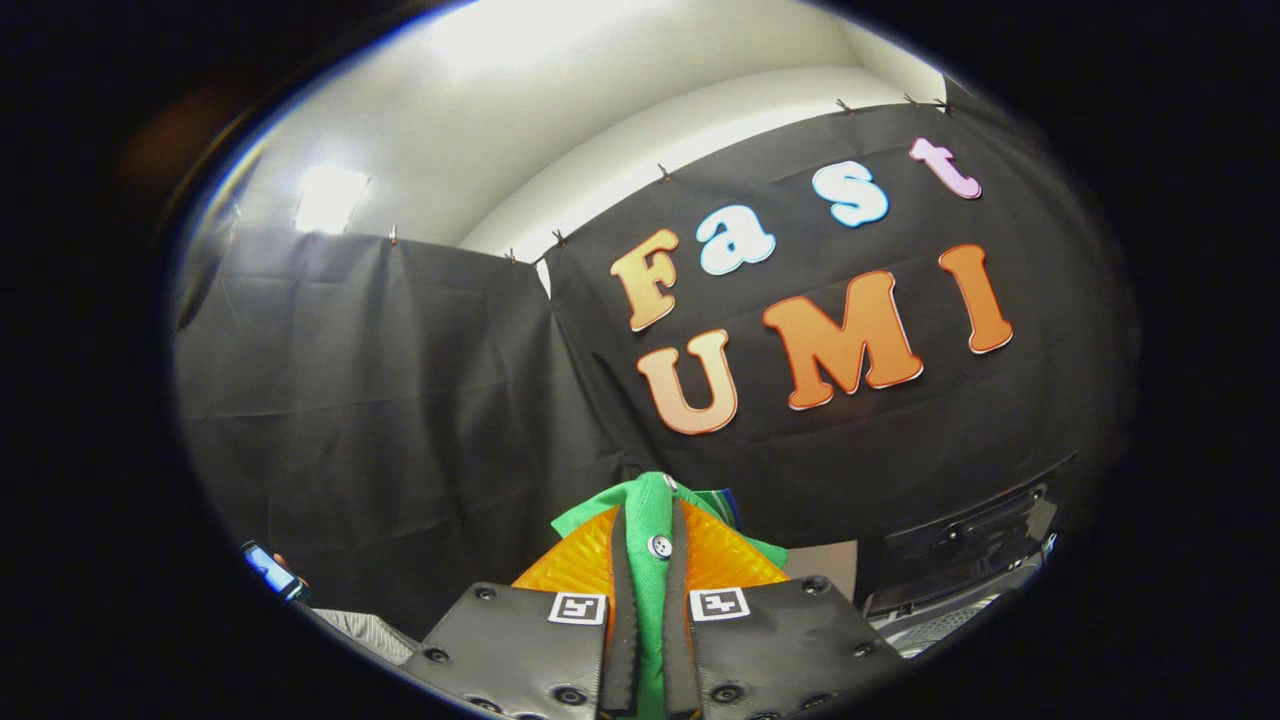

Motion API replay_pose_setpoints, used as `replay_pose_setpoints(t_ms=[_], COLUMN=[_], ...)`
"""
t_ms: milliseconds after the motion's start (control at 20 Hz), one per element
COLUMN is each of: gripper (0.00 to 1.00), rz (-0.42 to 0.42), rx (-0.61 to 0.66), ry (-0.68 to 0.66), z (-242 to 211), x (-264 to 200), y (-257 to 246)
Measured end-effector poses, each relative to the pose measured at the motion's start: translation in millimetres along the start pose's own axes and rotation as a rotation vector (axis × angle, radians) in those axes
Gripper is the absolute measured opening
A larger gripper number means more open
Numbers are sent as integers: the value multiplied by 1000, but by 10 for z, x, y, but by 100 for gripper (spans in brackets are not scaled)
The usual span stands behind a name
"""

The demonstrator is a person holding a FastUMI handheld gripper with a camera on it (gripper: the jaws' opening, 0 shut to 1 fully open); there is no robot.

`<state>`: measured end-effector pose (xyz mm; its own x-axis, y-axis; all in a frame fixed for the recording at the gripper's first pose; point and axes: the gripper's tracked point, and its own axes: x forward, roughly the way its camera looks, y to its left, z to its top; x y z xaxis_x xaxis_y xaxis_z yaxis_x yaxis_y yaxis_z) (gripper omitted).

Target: Put the clothes into the washing machine and then close the washing machine lid.

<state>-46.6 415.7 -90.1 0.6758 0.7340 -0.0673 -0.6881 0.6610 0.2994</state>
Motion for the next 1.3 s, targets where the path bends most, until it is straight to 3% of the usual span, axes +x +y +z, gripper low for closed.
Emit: replay_pose_setpoints(t_ms=[300,550,800,1300], gripper=[17,17,17,17], rz=[-139,-245,-324,-360], rx=[-68,-58,-53,58], ry=[-44,-37,87,354], z=[475,523,35,-1167], x=[-313,-592,-746,-713], y=[-1060,-2032,-2888,-3970])
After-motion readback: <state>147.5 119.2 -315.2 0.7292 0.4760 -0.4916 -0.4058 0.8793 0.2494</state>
